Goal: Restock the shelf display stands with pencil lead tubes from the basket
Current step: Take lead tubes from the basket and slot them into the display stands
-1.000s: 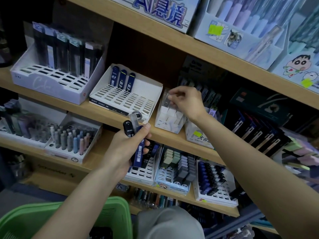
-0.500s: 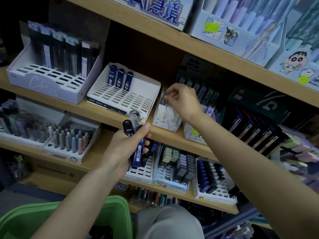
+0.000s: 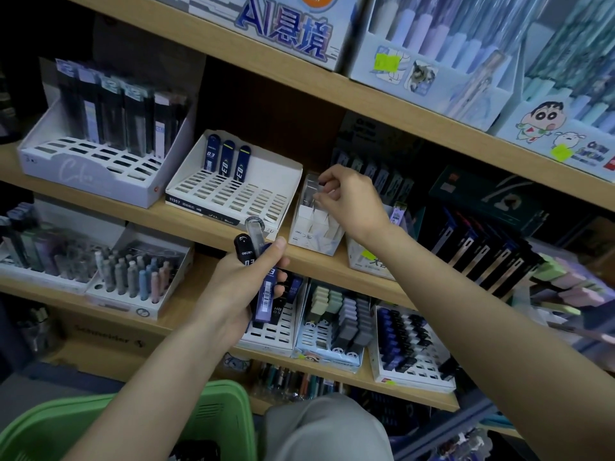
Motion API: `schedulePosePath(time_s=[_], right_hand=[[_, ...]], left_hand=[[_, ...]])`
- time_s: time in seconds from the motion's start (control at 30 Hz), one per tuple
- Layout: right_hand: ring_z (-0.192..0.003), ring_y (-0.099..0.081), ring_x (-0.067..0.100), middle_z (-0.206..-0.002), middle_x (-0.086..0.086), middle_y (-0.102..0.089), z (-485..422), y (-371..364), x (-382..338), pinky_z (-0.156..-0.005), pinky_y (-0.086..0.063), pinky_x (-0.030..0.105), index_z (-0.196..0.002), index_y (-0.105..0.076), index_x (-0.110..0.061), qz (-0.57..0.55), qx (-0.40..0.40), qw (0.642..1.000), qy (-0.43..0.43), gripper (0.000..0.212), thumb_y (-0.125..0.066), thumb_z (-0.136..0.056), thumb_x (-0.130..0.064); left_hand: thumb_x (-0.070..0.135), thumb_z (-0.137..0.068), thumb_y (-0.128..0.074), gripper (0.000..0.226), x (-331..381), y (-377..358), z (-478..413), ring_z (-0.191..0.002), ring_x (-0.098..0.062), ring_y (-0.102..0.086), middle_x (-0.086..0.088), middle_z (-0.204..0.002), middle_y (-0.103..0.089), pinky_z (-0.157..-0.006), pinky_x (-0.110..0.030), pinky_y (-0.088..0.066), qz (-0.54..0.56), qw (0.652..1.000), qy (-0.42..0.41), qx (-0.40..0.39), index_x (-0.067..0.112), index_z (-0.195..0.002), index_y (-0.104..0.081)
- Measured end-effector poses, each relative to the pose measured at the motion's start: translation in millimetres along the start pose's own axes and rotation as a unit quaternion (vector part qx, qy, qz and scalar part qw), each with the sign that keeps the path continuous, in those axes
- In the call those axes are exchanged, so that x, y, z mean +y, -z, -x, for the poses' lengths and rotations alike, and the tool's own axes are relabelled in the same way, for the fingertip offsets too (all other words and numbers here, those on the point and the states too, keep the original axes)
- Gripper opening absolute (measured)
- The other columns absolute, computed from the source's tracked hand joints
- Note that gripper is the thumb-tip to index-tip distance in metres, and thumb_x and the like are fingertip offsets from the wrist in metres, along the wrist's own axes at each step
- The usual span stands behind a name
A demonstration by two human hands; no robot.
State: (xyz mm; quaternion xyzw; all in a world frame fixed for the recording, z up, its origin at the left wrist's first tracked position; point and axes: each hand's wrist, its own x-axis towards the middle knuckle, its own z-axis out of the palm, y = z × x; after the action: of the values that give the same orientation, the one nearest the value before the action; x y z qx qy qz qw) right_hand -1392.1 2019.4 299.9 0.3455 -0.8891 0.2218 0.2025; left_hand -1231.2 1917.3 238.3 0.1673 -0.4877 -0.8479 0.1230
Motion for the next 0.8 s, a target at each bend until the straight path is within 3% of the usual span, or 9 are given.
schedulePosePath(time_s=[0.1,0.2,0.27,0.37,0.43,0.5,0.6,0.7,0.8], right_hand=[[-0.079,-0.057,0.012,-0.090,-0.002,-0.057,4.9,6.5,-13.4,-0.076,-0.053,0.038,-0.110,-0.057,-0.014,0.000,0.030,1.000,0.006,0.022,-0.062,-0.090,-0.021],[-0.071,-0.057,0.007,-0.080,-0.007,-0.059,28.0,14.8,-44.7,-0.068,-0.054,0.033,-0.099,-0.059,-0.015,-0.077,0.036,0.996,0.039,0.015,-0.054,-0.095,-0.028],[-0.066,-0.059,0.006,-0.075,-0.008,-0.060,52.4,18.1,-64.9,-0.062,-0.053,0.029,-0.095,-0.059,-0.017,-0.133,-0.044,0.990,0.034,0.021,-0.049,-0.096,-0.036],[-0.063,-0.055,-0.004,-0.078,-0.014,-0.058,85.3,13.4,-80.3,-0.057,-0.046,0.013,-0.104,-0.054,-0.021,-0.149,-0.187,0.971,0.017,0.028,-0.054,-0.091,-0.046],[-0.066,-0.055,-0.003,-0.080,-0.012,-0.058,96.5,4.9,-83.5,-0.062,-0.051,0.018,-0.111,-0.050,-0.020,-0.165,-0.227,0.960,0.006,0.035,-0.061,-0.087,-0.044],[-0.071,-0.061,0.006,-0.083,-0.009,-0.059,99.4,-1.5,-84.7,-0.070,-0.057,0.035,-0.113,-0.047,-0.017,-0.214,-0.253,0.943,-0.028,0.038,-0.067,-0.086,-0.036],[-0.073,-0.068,0.022,-0.083,-0.006,-0.059,96.9,-5.6,-86.8,-0.072,-0.056,0.048,-0.115,-0.049,-0.015,-0.251,-0.282,0.923,-0.068,0.037,-0.069,-0.086,-0.026],[-0.075,-0.062,0.018,-0.079,-0.001,-0.061,90.2,-5.7,-86.6,-0.078,-0.054,0.045,-0.112,-0.057,-0.014,-0.233,-0.282,0.929,-0.061,0.028,-0.067,-0.086,-0.019],[-0.071,-0.055,0.007,-0.077,-0.004,-0.062,77.9,0.8,-82.8,-0.076,-0.047,0.031,-0.089,-0.063,-0.024,-0.257,-0.269,0.926,-0.067,0.009,-0.065,-0.088,-0.015]], left_hand=[[0.029,-0.085,-0.064,0.024,-0.1,-0.9,1.5,-0.056,-0.006,-0.055,0.003,-0.068,-0.062,-0.046,-0.016,-0.046,0.004,1.000,-0.009,0.003,0.008,-0.096,-0.066],[0.038,-0.082,-0.060,0.031,2.2,-0.5,3.5,-0.057,-0.005,-0.057,0.003,-0.067,-0.062,-0.050,-0.017,-0.049,0.041,0.999,-0.012,0.008,0.010,-0.095,-0.066],[0.041,-0.081,-0.057,0.036,5.3,0.5,4.9,-0.060,-0.006,-0.061,0.002,-0.068,-0.064,-0.059,-0.022,-0.054,0.097,0.995,-0.006,0.015,0.009,-0.096,-0.065],[0.042,-0.086,-0.053,0.038,6.1,3.2,5.2,-0.072,-0.014,-0.071,-0.004,-0.075,-0.074,-0.073,-0.033,-0.055,0.148,0.988,0.001,0.039,0.008,-0.099,-0.061],[0.045,-0.089,-0.050,0.040,4.9,5.0,5.1,-0.066,-0.014,-0.071,-0.004,-0.066,-0.072,-0.062,-0.033,-0.056,0.155,0.987,0.009,0.048,0.007,-0.097,-0.060],[0.047,-0.091,-0.047,0.042,2.9,7.1,5.6,-0.060,-0.015,-0.070,-0.005,-0.063,-0.070,-0.051,-0.030,-0.056,0.148,0.988,0.015,0.053,0.007,-0.095,-0.061],[0.049,-0.091,-0.044,0.045,0.3,9.6,7.0,-0.070,-0.018,-0.072,-0.009,-0.080,-0.074,-0.051,-0.031,-0.056,0.118,0.992,0.009,0.050,0.008,-0.101,-0.061],[0.053,-0.088,-0.044,0.048,0.9,13.0,10.2,-0.067,-0.016,-0.071,-0.008,-0.084,-0.074,-0.051,-0.026,-0.053,0.092,0.995,0.015,0.039,0.010,-0.101,-0.061],[0.055,-0.075,-0.052,0.047,5.4,21.6,11.7,-0.052,-0.009,-0.052,0.000,-0.064,-0.059,-0.054,-0.024,-0.044,0.051,0.998,0.001,0.045,0.012,-0.089,-0.060]])
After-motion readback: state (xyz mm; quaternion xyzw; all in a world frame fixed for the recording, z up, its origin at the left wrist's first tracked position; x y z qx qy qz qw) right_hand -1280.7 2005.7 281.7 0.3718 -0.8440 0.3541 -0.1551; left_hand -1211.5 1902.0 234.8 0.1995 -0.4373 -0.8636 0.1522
